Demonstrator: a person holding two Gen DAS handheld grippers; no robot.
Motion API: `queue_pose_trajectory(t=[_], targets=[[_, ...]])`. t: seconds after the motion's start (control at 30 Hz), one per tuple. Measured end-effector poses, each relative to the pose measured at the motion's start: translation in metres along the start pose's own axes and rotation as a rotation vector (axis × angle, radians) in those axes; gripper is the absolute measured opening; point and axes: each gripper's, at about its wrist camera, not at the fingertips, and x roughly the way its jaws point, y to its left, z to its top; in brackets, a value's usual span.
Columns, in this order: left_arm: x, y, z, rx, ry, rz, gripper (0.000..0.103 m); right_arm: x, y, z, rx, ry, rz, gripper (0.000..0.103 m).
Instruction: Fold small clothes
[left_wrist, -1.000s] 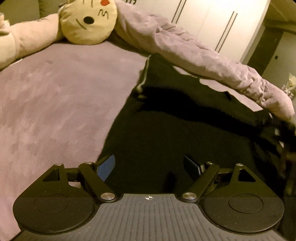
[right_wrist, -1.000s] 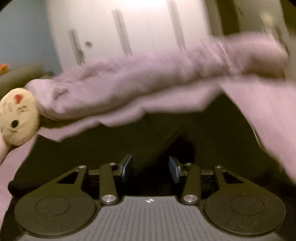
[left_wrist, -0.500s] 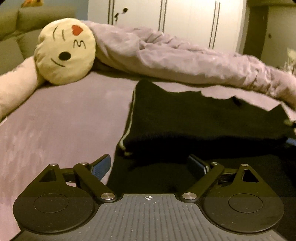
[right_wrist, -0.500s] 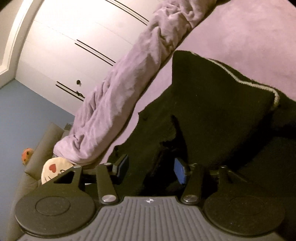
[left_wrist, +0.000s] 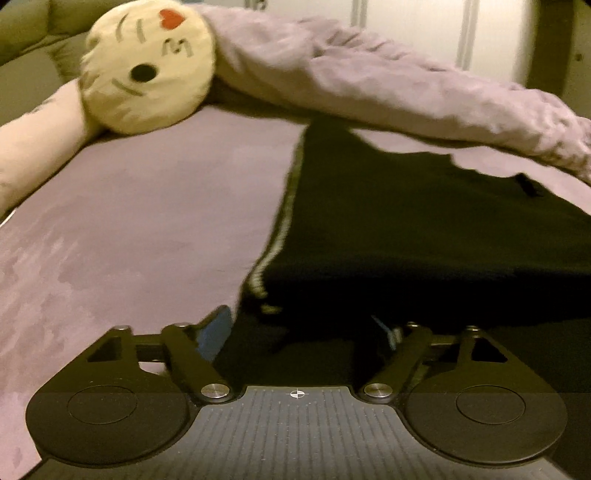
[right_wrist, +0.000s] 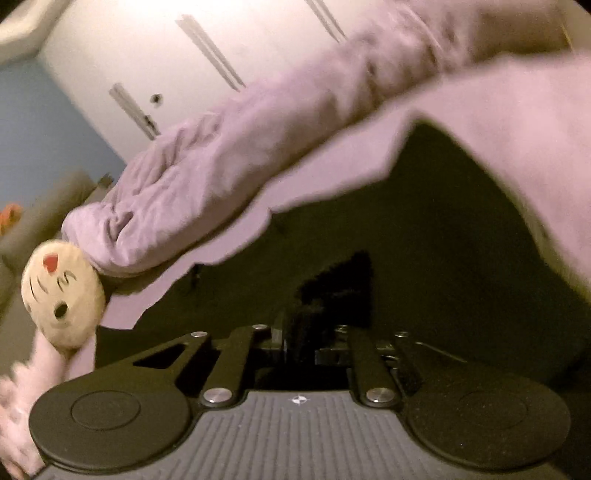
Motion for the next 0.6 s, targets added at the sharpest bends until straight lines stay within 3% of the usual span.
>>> queue_pose_trajectory(t=[0.13,0.2,0.37,0.47,0.6], targets=[[-0.006,0.002,0.004,-0.049,-0.005,0.011,0.073,-0.027,0.028,0.013,-0.279,-0.181,-0.131,0.01],[-0.009,-0.002,0.003,-0.054,-0.002,0.001,0.074,-0.031,0.031,0.015,-0.369,-0.22,-0.169,0.01],[-0.013,-0.01,-0.004,-0.055,0.013,-0.028,0.08,-0.009,0.011,0.018,-0.401,-0.132,-0.203,0.013],[-0.015,-0.009,-0.004,-0.055,0.027,-0.018,0.08,0.003,-0.01,0.016,-0.333,-0.051,-0.206,0.022],[-0.031,-0.006,-0.006,-0.042,0.005,-0.042,0.083,-0.002,-0.031,0.011,-0.218,-0.03,-0.126,0.032]])
